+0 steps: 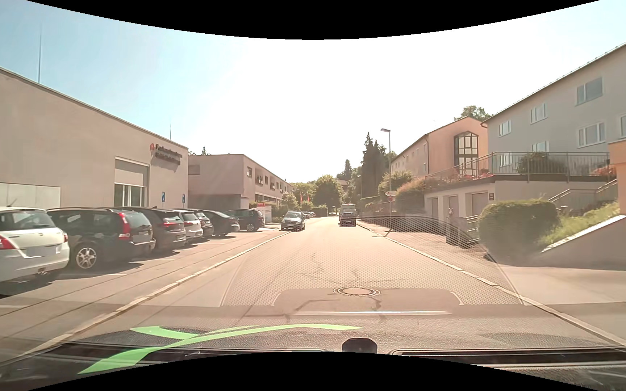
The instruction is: Follow the waypoints while adhering to traffic rules and regulations
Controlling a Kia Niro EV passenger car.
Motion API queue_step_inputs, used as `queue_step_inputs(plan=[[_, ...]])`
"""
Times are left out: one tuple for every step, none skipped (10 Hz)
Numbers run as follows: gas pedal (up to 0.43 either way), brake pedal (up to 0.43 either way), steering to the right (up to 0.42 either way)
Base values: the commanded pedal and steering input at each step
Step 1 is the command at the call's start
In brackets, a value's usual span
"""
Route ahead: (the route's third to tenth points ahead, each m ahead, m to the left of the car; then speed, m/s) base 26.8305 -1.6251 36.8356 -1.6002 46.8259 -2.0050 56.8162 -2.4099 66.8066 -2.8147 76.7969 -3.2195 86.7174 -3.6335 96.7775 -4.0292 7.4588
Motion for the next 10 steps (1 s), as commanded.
queue_step_inputs(plan=[[0.098,0.000,-0.004],[0.098,0.000,-0.004],[0.098,0.000,-0.004],[0.098,0.000,-0.004],[0.098,0.000,-0.004],[0.098,0.000,-0.004],[0.098,0.000,-0.004],[0.098,0.000,-0.003],[0.098,0.000,-0.003],[0.098,0.000,-0.003]])
